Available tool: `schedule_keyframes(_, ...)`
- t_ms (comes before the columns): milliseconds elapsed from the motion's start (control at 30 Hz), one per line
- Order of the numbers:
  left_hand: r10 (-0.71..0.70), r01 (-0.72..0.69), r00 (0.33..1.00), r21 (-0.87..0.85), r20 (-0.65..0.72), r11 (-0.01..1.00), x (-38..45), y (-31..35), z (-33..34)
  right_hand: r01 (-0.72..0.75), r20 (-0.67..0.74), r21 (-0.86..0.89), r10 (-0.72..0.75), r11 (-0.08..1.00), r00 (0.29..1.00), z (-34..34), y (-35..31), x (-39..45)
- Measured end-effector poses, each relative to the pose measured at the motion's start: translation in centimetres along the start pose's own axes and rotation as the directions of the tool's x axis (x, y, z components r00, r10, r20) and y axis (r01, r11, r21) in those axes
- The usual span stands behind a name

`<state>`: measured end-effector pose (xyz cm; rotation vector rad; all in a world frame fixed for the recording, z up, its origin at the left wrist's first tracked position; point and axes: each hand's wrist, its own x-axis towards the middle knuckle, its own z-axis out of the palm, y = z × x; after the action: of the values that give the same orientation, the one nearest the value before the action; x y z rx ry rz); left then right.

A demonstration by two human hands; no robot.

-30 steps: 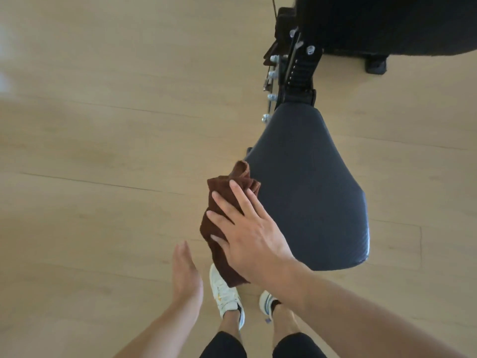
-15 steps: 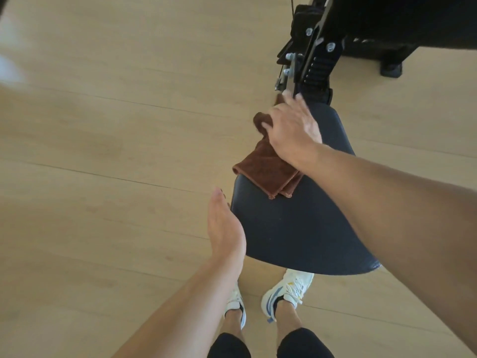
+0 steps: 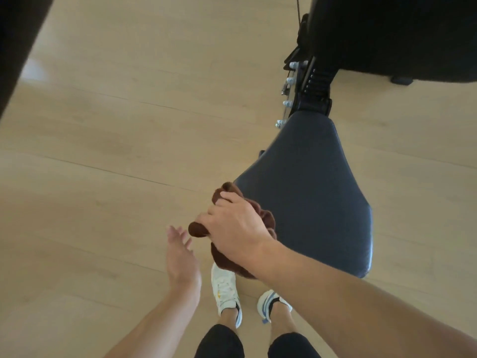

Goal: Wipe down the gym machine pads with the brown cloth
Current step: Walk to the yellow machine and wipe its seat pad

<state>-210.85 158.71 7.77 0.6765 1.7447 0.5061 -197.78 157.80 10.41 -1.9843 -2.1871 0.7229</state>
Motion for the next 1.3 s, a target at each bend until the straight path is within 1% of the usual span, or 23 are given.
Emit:
schedule_keyframes(67, 0.081, -0.083, 0.996, 0.040, 0.039, 0.996, -0.9, 1.0, 1.2, -0.069, -0.150, 0.112, 0.086, 0.991, 0.985, 0.7, 0.1, -2.0)
schedule_keyframes(100, 0.096, -0.100, 0.994, 0.075, 0.055, 0.992, -1.4, 1.5, 2.1, -0.099, -0.259, 0.176, 0.143, 0.979, 0.955, 0.9, 0.3, -3.2)
schedule_keyframes(167, 0.124, -0.140, 0.988, 0.173, 0.097, 0.975, -1.8, 2.2, 3.9, -0.151, -0.445, 0.301, 0.279, 0.942, 0.851, 1.2, 1.1, -5.8)
schedule_keyframes(233, 0.185, -0.221, 0.970, 0.247, 0.160, 0.943, -1.9, 2.7, 5.6, -0.258, -0.512, 0.418, 0.461, 0.871, 0.725, 0.8, 1.8, -8.8)
schedule_keyframes(333, 0.231, -0.292, 0.954, 0.407, 0.193, 0.866, -2.3, 3.3, 7.6, -0.430, -0.517, 0.545, 0.692, 0.720, 0.503, -0.1, 2.2, -13.8)
schedule_keyframes(400, 0.199, -0.287, 0.954, 0.485, 0.225, 0.826, -2.2, 3.3, 8.2, -0.527, -0.536, 0.585, 0.781, 0.617, 0.320, -0.1, 2.4, -16.8)
schedule_keyframes(433, 0.174, -0.274, 0.957, 0.517, 0.233, 0.811, -2.1, 3.1, 8.4, -0.585, -0.513, 0.608, 0.828, 0.536, 0.226, 0.0, 2.7, -18.0)
schedule_keyframes(467, 0.158, -0.259, 0.961, 0.540, 0.227, 0.801, -2.0, 3.1, 8.5, -0.638, -0.442, 0.636, 0.883, 0.434, 0.159, 0.3, 3.2, -18.7)
schedule_keyframes(500, 0.157, -0.252, 0.965, 0.561, 0.212, 0.789, -1.9, 2.8, 8.5, -0.677, -0.310, 0.664, 0.941, 0.318, 0.138, 0.8, 3.8, -19.2)
schedule_keyframes(567, 0.224, -0.287, 0.958, 0.610, 0.180, 0.738, -2.0, 2.4, 8.8, -0.654, -0.021, 0.747, 0.988, 0.119, 0.155, 2.1, 5.0, -19.5)
schedule_keyframes(600, 0.268, -0.310, 0.949, 0.634, 0.164, 0.708, -2.2, 2.1, 8.9, -0.622, 0.053, 0.781, 0.987, 0.052, 0.150, 2.5, 5.5, -19.2)
schedule_keyframes(633, 0.312, -0.333, 0.938, 0.647, 0.151, 0.686, -2.4, 2.0, 9.1, -0.607, 0.060, 0.794, 0.989, 0.034, 0.133, 2.6, 6.0, -18.8)
schedule_keyframes(733, 0.372, -0.366, 0.917, 0.669, 0.142, 0.647, -2.4, 1.7, 9.4, -0.646, -0.112, 0.749, 0.989, 0.147, 0.095, 1.5, 8.1, -16.7)
schedule_keyframes(833, 0.390, -0.374, 0.910, 0.685, 0.141, 0.625, -2.5, 1.6, 9.4, -0.665, -0.156, 0.731, 0.986, 0.153, 0.055, -0.4, 11.9, -13.8)
schedule_keyframes(933, 0.385, -0.361, 0.913, 0.699, 0.132, 0.617, -2.3, 1.5, 9.5, -0.654, -0.177, 0.732, 0.980, 0.190, 0.088, -2.2, 16.2, -10.6)
schedule_keyframes(1033, 0.389, -0.355, 0.913, 0.711, 0.123, 0.607, -2.0, 1.5, 9.7, -0.729, -0.296, 0.624, 0.948, 0.283, 0.115, -3.7, 19.9, -8.5)
schedule_keyframes(1067, 0.390, -0.353, 0.913, 0.714, 0.121, 0.604, -2.0, 1.5, 9.8, -0.750, -0.295, 0.592, 0.945, 0.296, 0.140, -4.2, 20.6, -8.0)
schedule_keyframes(1100, 0.391, -0.351, 0.913, 0.717, 0.118, 0.602, -2.0, 1.5, 9.8, -0.751, -0.237, 0.591, 0.953, 0.296, 0.189, -4.3, 21.0, -7.6)
schedule_keyframes(1167, 0.390, -0.346, 0.913, 0.724, 0.115, 0.596, -2.0, 1.5, 9.8, -0.723, 0.022, 0.642, 0.936, 0.255, 0.351, -4.4, 20.8, -7.5)
schedule_keyframes(1200, 0.388, -0.342, 0.915, 0.727, 0.113, 0.595, -2.0, 1.5, 9.8, -0.724, 0.125, 0.646, 0.902, 0.242, 0.413, -4.5, 20.3, -7.8)
schedule_keyframes(1233, 0.385, -0.339, 0.916, 0.729, 0.113, 0.594, -2.0, 1.5, 9.9, -0.727, 0.158, 0.639, 0.882, 0.251, 0.444, -4.7, 19.8, -8.3)
schedule_keyframes(1267, 0.381, -0.338, 0.918, 0.731, 0.115, 0.593, -2.0, 1.5, 9.9, -0.723, 0.147, 0.640, 0.882, 0.260, 0.448, -4.6, 19.5, -9.0)
schedule_keyframes(1300, 0.377, -0.336, 0.919, 0.734, 0.118, 0.590, -2.1, 1.5, 9.9, -0.727, 0.128, 0.638, 0.896, 0.255, 0.426, -4.2, 19.4, -9.9)
